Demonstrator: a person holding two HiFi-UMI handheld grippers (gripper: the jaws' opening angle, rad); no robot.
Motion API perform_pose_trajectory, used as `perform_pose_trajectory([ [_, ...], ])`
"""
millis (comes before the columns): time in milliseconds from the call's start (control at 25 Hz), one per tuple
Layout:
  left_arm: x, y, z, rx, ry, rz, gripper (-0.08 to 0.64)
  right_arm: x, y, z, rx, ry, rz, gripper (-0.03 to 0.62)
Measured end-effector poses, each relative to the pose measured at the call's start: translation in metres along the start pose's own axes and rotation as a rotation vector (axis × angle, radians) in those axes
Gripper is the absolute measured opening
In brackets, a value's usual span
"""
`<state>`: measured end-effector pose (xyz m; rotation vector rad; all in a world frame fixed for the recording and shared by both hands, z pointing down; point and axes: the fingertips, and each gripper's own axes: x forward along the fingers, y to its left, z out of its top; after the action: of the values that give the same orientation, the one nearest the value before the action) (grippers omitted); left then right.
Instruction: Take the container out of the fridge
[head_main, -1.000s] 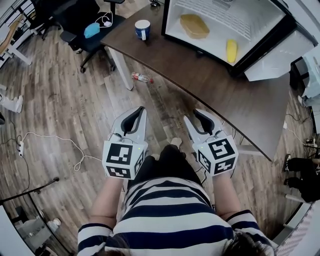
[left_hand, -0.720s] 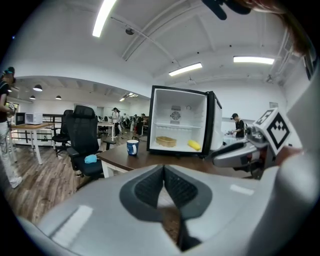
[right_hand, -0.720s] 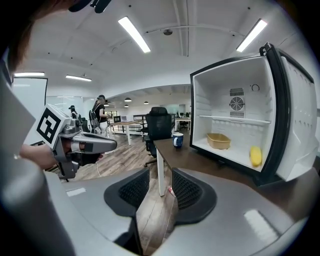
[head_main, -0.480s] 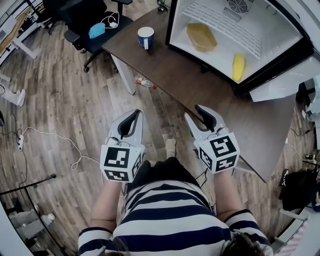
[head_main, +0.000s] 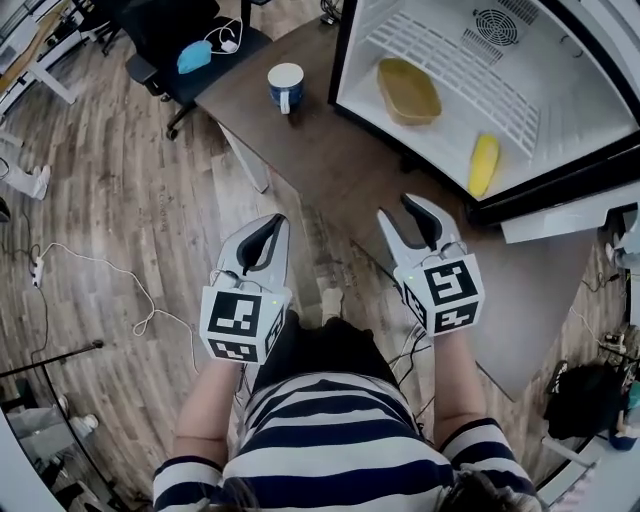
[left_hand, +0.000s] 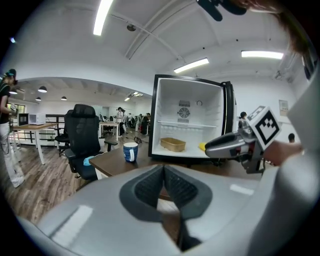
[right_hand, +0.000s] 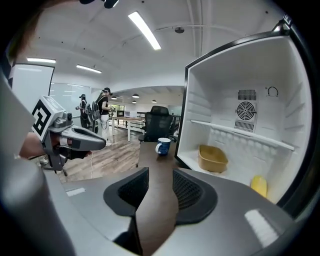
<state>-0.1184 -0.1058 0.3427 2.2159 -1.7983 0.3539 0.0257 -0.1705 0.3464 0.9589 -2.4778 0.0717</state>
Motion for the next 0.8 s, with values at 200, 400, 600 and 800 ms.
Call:
perform_pose_trajectory([
  [200,0.032,-0.006,0.009,0.019,0.004,-0.002,0.000,0.019,-0.034,0.002,-0.033,0.002,-0.010,0.140],
  [400,0.065,-0.008,0.015,0.020,0.017,0.002,0.000,0.042,-0.062,0.002,-0.052,0.016,0.002,0.141],
  [600,0.094,-0.006,0.017,0.007,0.030,0.012,0.000,0.065,-0.086,0.005,-0.070,0.017,0.010,0.144],
  [800,0.115,-0.001,0.019,0.002,0.034,0.028,0.000,0.086,-0.105,0.010,-0.101,0.009,-0.002,0.146],
])
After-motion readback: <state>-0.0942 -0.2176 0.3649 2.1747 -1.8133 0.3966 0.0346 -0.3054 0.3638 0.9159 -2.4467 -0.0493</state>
